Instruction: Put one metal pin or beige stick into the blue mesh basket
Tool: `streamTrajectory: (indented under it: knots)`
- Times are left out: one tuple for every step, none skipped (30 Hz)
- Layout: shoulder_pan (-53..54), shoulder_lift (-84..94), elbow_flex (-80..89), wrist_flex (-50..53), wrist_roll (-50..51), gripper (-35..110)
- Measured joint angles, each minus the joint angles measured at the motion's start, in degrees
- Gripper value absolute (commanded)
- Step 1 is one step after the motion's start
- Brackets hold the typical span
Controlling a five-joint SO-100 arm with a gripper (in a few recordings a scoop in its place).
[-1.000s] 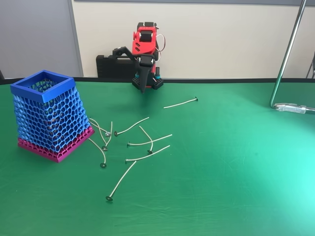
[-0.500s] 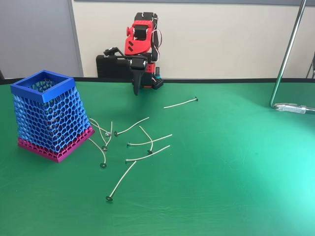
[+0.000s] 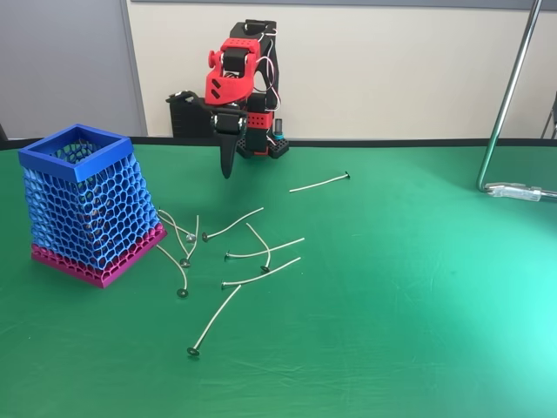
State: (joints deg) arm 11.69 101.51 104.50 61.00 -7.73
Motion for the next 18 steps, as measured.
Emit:
streamTrajectory:
  knots:
    - [0.0,-1.1,-1.2,0.0,-0.5,0]
    - [0.0,-2.3,-2.5,0.1,-1.1,0]
    - [0.0,-3.8,-4.0,0.5,-1.9,0]
    - [-0.2,-5.2,-5.6,1.2,-2.5,0]
    - [-0.4,-6.5,-7.4,1.8,-3.1,0]
    - [-0.4,-7.8,-9.2,2.1,-3.9,0]
    - [-0.6,-8.9,-10.8,2.3,-4.7,0]
    - [-0.9,-9.9,-12.2,2.4,-5.8,0]
    - [-1.1,-10.8,-13.4,2.5,-7.1,1]
    - [-1.5,-11.5,-14.2,2.6,-8.3,1]
    - [-1.8,-12.1,-15.2,2.6,-9.5,1]
    - [-2.2,-13.0,-16.1,2.6,-10.5,1]
    - [-2.5,-13.7,-17.0,2.7,-12.0,1]
    - [-3.0,-14.7,-17.8,3.0,-14.0,1]
    - [-3.3,-15.8,-18.9,3.3,-16.1,1]
    - [-3.8,-17.1,-19.9,3.4,-17.8,1]
    - [-4.2,-18.1,-20.6,3.8,-18.9,1]
    - [-4.7,-19.3,-21.4,4.3,-19.9,1]
